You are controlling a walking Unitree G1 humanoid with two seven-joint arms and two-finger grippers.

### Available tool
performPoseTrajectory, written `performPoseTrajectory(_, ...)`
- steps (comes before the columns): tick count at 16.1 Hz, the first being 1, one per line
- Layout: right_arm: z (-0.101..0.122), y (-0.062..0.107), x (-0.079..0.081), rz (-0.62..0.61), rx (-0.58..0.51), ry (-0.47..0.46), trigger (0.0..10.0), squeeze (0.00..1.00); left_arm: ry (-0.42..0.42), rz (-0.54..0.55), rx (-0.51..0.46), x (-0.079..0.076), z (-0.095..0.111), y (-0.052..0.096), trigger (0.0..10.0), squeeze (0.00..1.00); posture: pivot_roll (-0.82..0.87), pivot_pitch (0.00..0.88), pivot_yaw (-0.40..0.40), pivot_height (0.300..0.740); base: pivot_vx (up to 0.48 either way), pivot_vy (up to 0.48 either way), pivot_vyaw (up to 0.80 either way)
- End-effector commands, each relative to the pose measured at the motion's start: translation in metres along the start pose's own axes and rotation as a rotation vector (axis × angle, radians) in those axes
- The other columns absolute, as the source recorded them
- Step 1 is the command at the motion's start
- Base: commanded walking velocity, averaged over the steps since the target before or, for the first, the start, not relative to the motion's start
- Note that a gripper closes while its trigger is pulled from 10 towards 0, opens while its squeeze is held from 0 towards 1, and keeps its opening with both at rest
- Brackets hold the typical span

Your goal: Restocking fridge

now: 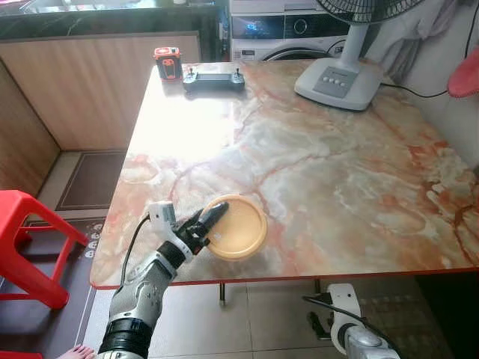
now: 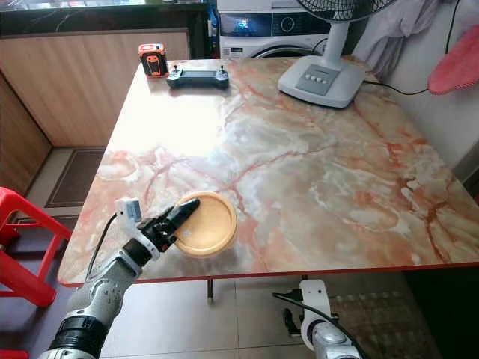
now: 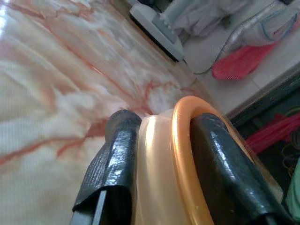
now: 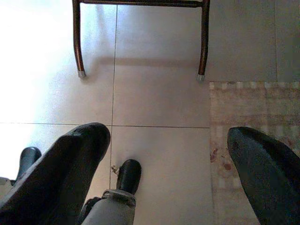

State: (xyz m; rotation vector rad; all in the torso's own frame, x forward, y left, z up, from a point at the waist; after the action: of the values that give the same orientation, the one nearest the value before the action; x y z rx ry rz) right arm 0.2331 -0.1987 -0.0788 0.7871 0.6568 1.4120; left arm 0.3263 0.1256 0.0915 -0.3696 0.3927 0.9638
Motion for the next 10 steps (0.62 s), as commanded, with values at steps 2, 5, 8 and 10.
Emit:
performPoseTrajectory(2,-0.003,0.001,-0.002,-0.005,0.011,0.004,10.0,0.0,-0.054,0.222,-0.129,0.022,0.023,0.01,0.0,0.0,0.01,0.079,-0.02,0.74,0.0,0.0,0.0)
performPoseTrajectory(5,-0.009,0.001,-0.003,-0.01,0.021,0.009,10.0,0.0,-0.017,0.198,-0.233,0.007,0.043,0.015,4.5,0.0,0.02,0.052,-0.024,0.74,0.0,0.0,0.0)
performPoseTrajectory(8,-0.014,0.002,-0.005,-0.015,0.031,0.016,10.0,0.0,0.054,0.088,-0.293,-0.028,0.056,0.016,10.0,0.0,0.05,0.028,-0.032,0.74,0.0,0.0,0.0)
performPoseTrajectory(10,-0.016,0.003,-0.006,-0.021,0.026,0.014,10.0,0.0,0.042,0.056,-0.286,-0.041,0.056,0.017,10.0,0.0,0.06,0.022,-0.039,0.74,0.0,0.0,0.0)
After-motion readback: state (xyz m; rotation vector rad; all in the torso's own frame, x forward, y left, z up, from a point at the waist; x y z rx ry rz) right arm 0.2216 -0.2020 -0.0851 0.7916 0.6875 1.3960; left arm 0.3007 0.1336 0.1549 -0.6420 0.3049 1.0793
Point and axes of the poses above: a point about 5 cm out from each wrist's last joint towards the gripper, its own y axis pointing back from the gripper into the wrist, its own z axis along the axis of the wrist's last joint, x = y × z, the point moved 2 cm from there along -y, pointing out of the wrist towards the gripper, and after that the axes turned 7 degrees about -y, right-handed, at the moved point
